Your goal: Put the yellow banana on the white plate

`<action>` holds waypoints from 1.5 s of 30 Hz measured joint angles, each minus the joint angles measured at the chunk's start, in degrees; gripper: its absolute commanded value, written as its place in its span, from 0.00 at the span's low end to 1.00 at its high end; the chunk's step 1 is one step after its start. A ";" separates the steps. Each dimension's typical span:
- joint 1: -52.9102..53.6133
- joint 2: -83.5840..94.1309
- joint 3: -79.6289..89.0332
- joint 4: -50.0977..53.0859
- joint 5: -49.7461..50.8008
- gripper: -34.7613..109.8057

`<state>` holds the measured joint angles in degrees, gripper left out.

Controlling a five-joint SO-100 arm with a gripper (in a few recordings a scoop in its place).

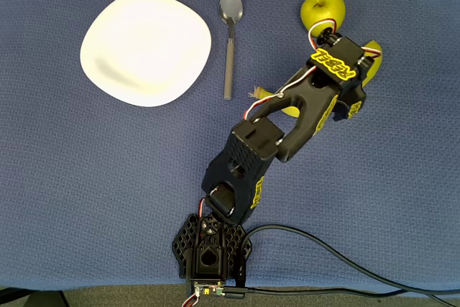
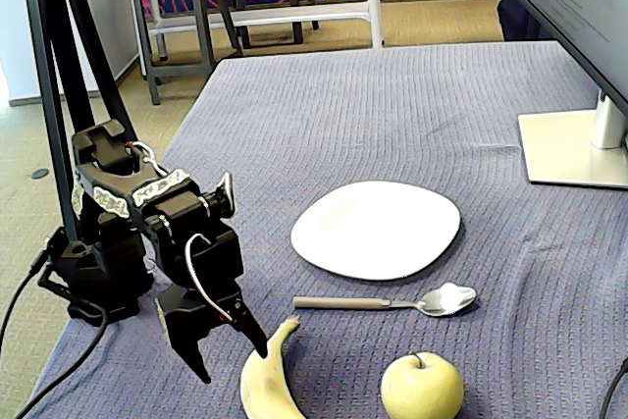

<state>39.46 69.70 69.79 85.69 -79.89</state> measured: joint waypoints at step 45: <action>-0.44 -8.88 4.48 -19.69 4.92 0.42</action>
<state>39.02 60.82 74.27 66.01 -74.97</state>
